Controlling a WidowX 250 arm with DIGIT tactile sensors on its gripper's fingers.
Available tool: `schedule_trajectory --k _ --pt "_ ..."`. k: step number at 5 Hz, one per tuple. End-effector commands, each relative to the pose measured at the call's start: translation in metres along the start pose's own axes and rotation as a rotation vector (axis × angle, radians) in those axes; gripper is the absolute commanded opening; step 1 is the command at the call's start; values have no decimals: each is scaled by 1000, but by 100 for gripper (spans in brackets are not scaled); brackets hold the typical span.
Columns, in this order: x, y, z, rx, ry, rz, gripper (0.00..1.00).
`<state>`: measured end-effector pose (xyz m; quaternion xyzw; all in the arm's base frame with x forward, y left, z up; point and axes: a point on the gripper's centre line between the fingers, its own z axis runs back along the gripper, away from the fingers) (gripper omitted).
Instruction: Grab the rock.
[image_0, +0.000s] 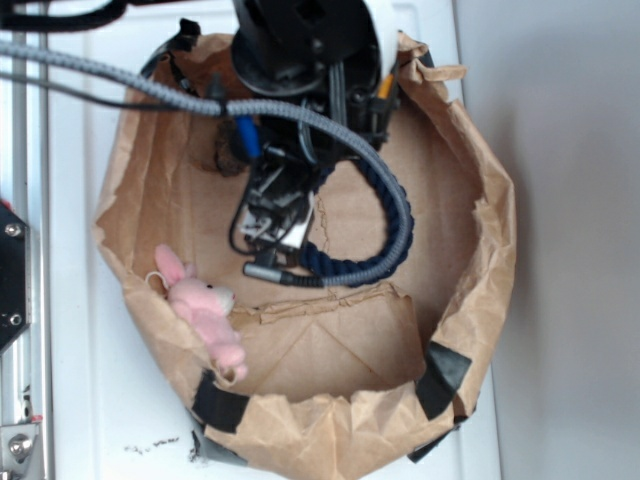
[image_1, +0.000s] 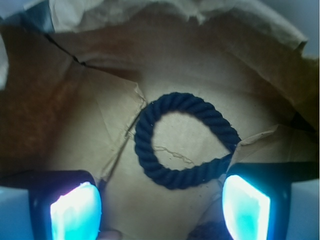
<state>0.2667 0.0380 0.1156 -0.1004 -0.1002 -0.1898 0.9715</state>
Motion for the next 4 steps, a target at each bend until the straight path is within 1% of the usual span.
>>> schedule_trajectory --k 1,2,3,4 --pt "-17 34 -3 66 6 -65 100" --pt "-22 39 3 60 54 -72 100" --pt "-35 32 11 96 76 -102 100" --pt "-40 21 7 143 120 -124 100"
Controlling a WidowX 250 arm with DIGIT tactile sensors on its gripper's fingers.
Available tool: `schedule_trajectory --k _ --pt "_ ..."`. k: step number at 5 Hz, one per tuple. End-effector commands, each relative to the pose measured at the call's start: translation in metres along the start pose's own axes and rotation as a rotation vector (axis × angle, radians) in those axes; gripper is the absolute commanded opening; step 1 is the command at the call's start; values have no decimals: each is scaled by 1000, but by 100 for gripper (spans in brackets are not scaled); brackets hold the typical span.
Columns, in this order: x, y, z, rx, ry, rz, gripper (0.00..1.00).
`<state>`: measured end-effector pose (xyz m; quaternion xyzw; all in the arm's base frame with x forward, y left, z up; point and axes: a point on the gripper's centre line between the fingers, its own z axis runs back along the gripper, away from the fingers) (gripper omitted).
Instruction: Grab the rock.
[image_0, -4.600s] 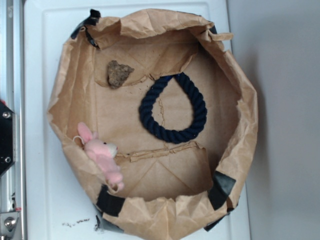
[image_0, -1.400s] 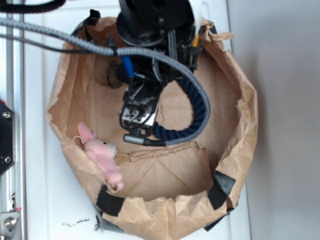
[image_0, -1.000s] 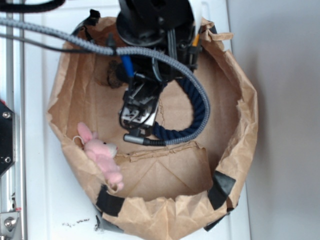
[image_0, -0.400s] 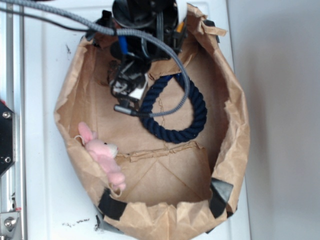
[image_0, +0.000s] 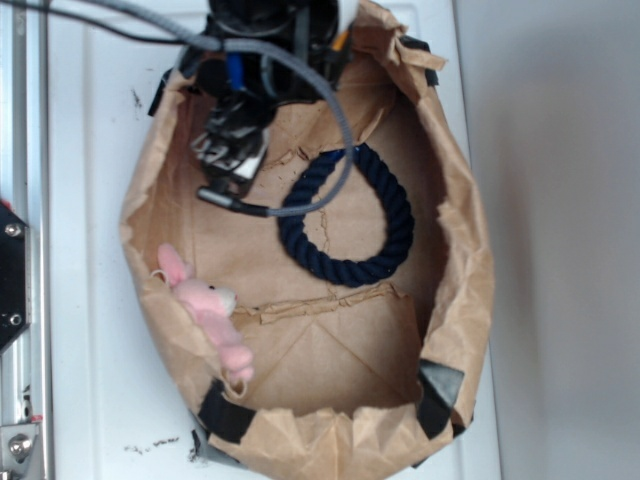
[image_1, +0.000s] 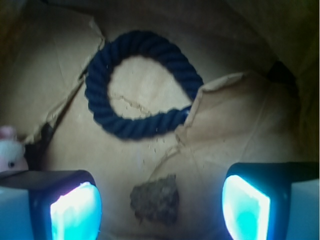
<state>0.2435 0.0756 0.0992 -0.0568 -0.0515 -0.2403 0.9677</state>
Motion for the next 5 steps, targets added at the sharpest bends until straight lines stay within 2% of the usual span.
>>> schedule_trajectory --k 1,2,3,5 --pt "-3 -23 8 127 -12 -28 100" --pt "3 -39 8 118 -28 -46 100" --pt "13 -45 5 112 -40 -45 100" --pt "26 -40 -1 102 -32 -20 100"
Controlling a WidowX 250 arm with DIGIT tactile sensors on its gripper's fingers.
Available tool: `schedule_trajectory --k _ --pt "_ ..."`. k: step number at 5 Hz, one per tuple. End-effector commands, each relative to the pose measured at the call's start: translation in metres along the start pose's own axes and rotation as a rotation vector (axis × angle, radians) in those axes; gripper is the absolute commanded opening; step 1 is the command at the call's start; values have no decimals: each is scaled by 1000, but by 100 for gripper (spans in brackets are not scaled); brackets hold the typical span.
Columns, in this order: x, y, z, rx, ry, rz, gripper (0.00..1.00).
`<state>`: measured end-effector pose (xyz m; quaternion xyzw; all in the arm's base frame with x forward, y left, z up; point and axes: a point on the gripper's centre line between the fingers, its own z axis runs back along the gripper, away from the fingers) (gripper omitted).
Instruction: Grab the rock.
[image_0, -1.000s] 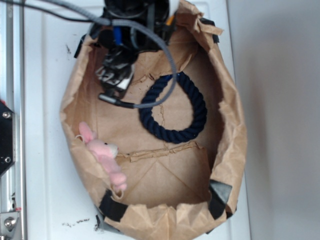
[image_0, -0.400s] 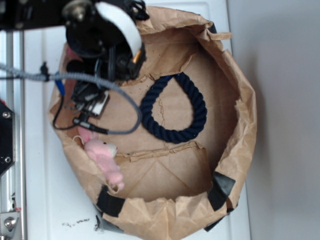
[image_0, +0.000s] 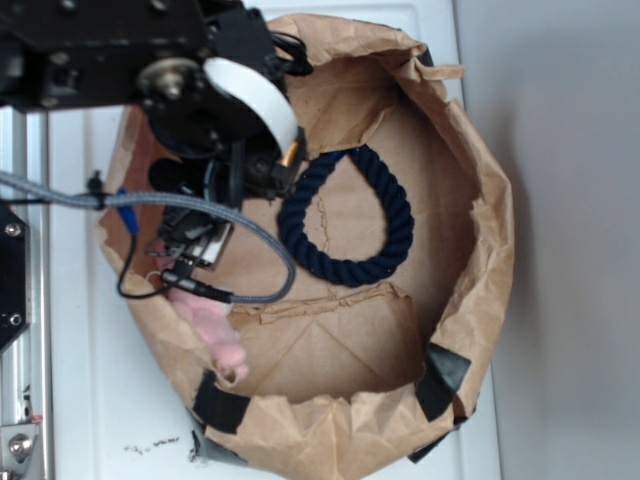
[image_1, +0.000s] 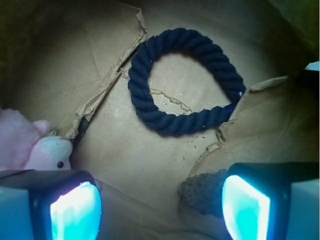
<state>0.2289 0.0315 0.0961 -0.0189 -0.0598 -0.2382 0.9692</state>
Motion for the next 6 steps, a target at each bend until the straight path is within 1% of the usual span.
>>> schedule_trajectory --k 1,2,3,4,5,6 --pt "18 23 -1 34 -36 -8 100" --pt "14 40 -10 42 -37 -5 100" --pt "11 54 -12 38 -66 -14 100" --pt "10 67 -16 46 -54 -5 100" --pt "3 77 -17 40 -22 -5 100" --pt "-13 72 -8 2 -23 -47 100"
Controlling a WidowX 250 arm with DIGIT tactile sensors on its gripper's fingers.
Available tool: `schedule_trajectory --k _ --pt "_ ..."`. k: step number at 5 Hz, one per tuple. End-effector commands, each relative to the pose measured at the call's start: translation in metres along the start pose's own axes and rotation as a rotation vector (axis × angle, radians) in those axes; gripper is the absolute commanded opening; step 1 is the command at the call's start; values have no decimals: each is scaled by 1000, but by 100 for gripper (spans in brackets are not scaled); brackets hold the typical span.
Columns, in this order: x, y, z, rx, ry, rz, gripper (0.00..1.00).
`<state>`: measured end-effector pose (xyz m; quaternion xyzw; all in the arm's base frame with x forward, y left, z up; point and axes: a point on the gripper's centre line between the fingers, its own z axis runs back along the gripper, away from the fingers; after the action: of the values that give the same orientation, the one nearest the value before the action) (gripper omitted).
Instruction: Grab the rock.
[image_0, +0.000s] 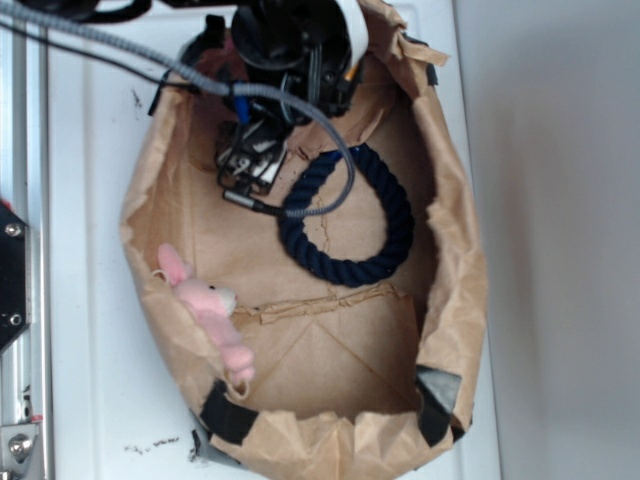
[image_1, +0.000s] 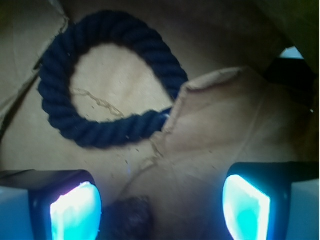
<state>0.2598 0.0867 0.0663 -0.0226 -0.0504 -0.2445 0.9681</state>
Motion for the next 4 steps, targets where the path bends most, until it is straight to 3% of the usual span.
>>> schedule_trajectory --k 1,2,3,4 --pt "-26 0 16 1 -40 -68 100" --pt "-31 -7 10 -41 -62 -59 100" --pt "-26 -13 4 -65 -42 -41 100" --pt "-19 -17 -3 -60 -44 -20 100"
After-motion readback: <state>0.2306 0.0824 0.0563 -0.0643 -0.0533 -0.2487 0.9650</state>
